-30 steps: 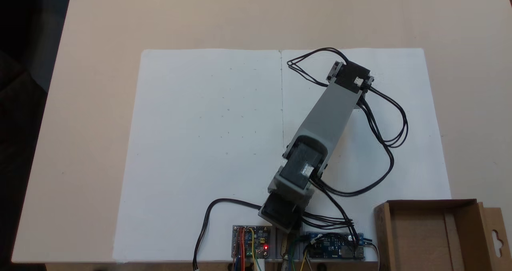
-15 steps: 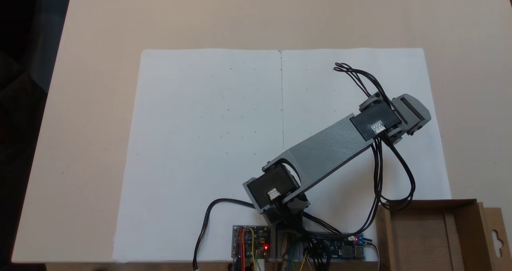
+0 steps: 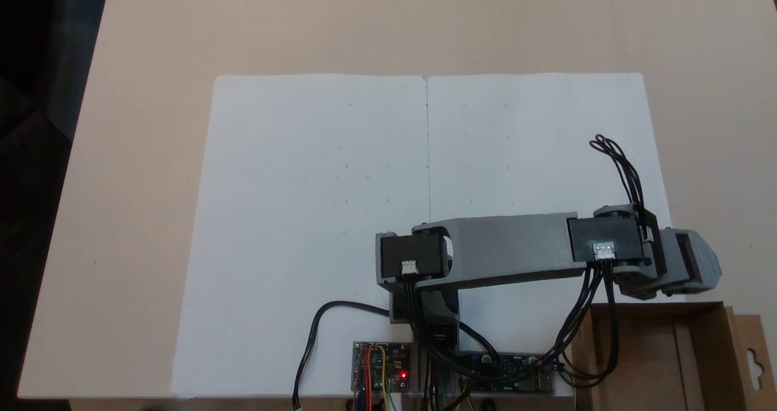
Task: Grasp a green dice and put it in the bin.
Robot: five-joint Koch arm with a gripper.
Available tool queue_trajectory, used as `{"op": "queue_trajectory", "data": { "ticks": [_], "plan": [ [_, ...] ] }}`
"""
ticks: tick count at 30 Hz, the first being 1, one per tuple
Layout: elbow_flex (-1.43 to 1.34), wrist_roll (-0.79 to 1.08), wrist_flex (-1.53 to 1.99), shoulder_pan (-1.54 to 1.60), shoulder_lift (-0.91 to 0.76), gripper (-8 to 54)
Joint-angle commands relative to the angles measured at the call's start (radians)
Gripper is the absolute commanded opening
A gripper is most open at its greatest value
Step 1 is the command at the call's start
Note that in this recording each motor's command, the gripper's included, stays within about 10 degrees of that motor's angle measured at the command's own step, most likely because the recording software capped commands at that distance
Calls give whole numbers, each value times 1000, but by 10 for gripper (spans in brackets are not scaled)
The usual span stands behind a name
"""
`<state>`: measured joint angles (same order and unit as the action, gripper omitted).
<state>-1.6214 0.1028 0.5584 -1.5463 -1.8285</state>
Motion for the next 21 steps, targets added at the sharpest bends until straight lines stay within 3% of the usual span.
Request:
{"op": "queue_trajectory", "data": {
  "ticks": [1, 12, 21],
  "plan": [
    [57, -51, -6, -54, -9, 122],
    [176, -44, 6, -218, 278, 122],
    [179, 37, 155, -261, 356, 122]
  ]
}}
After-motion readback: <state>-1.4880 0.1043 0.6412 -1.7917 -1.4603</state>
